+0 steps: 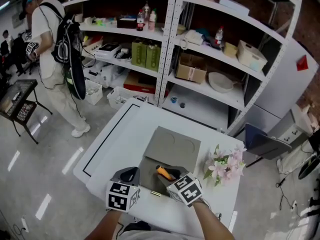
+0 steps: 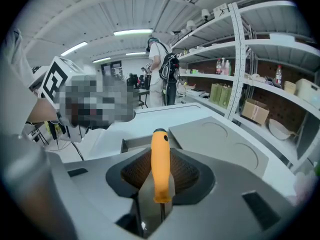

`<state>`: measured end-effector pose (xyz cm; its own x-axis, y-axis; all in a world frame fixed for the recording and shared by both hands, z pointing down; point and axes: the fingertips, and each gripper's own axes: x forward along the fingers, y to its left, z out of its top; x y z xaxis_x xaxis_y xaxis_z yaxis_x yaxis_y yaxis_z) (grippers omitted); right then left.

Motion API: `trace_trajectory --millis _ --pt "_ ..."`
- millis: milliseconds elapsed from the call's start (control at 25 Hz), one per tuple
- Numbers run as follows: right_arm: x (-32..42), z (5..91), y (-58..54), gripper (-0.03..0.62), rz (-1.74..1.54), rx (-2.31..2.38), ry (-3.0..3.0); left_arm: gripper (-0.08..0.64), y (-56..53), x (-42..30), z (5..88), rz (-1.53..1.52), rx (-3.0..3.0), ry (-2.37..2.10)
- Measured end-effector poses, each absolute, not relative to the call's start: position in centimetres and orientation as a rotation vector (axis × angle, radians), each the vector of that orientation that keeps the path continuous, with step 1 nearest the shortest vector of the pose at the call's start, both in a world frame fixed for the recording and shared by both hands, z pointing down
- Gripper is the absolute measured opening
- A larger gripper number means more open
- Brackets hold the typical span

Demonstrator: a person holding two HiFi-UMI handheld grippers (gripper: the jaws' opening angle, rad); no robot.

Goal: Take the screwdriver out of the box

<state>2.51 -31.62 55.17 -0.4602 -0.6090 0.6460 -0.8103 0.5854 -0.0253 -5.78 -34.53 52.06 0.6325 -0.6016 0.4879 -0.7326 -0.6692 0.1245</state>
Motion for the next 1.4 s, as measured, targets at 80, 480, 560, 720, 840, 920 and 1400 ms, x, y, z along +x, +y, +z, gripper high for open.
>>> trace_trajectory --millis 80,480,560,720,840,920,1400 --pt "2.8 54.0 -31.4 0.12 0.425 1.147 -2.249 0.005 -34.1 -5.3 51.6 0.589 2.552 -1.081" --pt "5.4 47.7 -29.2 0.12 0.324 1.316 -2.365 0.005 -31.5 -3.5 49.2 0.557 2.58 -1.136" --pt "6.0 46.5 -28.6 0.12 0.306 1.349 -2.384 0.005 -30.8 -3.0 48.8 0.55 2.582 -1.141" --pt "7.3 44.5 -27.2 0.12 0.279 1.415 -2.422 0.005 -29.5 -1.9 47.9 0.541 2.6 -1.148" --pt "8.4 43.2 -26.1 0.12 0.267 1.461 -2.444 0.005 -28.8 -1.2 47.0 0.525 2.611 -1.162" --pt "9.3 42.7 -25.3 0.12 0.272 1.494 -2.452 0.005 -28.2 -0.8 46.4 0.513 2.618 -1.17" --pt "12.7 42.5 -21.5 0.121 0.298 1.636 -2.437 0.005 -25.4 0.3 44.6 0.487 2.635 -1.216"
